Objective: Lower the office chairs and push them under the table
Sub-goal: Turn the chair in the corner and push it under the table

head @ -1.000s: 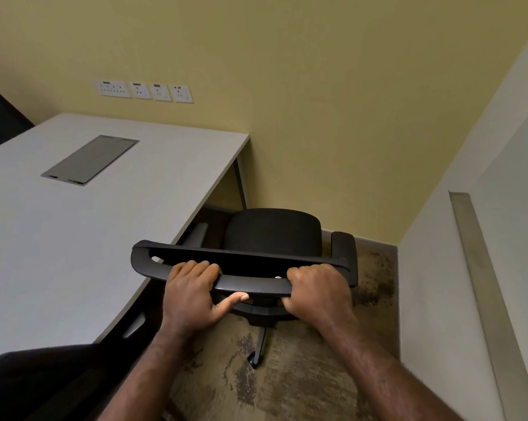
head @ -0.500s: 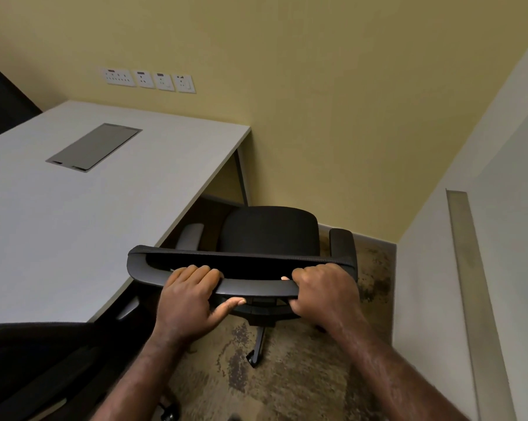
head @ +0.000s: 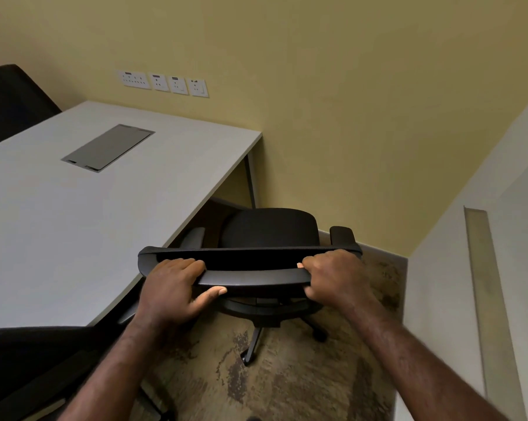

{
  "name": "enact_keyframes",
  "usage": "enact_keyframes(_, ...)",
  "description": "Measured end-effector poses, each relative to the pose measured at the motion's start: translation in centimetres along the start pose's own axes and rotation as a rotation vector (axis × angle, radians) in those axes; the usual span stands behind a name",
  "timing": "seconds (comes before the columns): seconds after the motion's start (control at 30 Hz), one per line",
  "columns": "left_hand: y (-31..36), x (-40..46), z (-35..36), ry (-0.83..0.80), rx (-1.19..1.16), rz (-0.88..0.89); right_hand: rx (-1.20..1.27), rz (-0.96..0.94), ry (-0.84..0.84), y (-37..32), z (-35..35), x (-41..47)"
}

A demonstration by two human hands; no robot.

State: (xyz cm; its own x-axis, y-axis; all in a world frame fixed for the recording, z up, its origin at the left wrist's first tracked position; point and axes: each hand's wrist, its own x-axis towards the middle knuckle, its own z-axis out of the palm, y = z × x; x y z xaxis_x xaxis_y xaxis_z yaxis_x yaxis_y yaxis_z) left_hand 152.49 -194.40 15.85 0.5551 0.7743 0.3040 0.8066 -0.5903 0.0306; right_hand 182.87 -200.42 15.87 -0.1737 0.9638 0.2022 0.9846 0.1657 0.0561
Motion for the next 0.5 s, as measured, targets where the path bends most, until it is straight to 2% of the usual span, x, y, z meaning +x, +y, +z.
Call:
enact_keyframes(0.27,1.9,5.4,1.7,-0.005,0.055,0.004,-0.016,0.001,-0.127,7.6,1.6,6.0)
enact_keyframes(0.5,1.6,8.8,3.5,0.022,0.061,-0.040,-0.004,-0.054,-0.105,10.3,2.6,11.2)
